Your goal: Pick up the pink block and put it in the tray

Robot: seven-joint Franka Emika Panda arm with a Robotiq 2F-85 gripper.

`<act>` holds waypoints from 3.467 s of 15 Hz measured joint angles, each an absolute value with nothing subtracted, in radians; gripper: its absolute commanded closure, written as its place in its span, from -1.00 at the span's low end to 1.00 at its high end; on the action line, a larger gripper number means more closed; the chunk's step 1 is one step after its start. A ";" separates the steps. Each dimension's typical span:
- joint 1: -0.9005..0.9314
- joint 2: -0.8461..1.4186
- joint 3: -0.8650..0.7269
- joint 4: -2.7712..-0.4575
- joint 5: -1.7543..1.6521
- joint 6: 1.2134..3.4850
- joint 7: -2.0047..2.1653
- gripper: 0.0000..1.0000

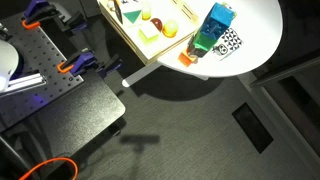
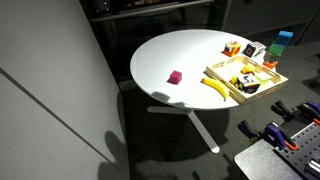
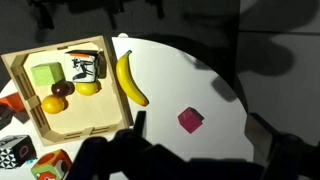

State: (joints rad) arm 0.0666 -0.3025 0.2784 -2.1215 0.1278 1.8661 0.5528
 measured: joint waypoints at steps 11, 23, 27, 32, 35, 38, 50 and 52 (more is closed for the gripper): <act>0.067 -0.278 0.262 -2.121 0.126 1.873 0.549 -1.00; 0.070 -0.105 0.194 -2.079 0.125 1.884 0.290 -1.00; 0.073 -0.021 0.178 -2.050 0.094 1.876 0.188 -1.00; 0.101 0.082 0.176 -2.009 -0.027 1.885 0.156 -1.00; 0.119 0.133 0.174 -1.993 -0.076 1.932 0.156 -1.00; 0.127 0.174 0.169 -1.986 -0.085 2.013 0.158 -1.00; 0.136 0.205 0.159 -1.984 -0.085 2.058 0.162 -1.00; 0.137 0.212 0.155 -1.987 -0.086 2.093 0.162 -1.00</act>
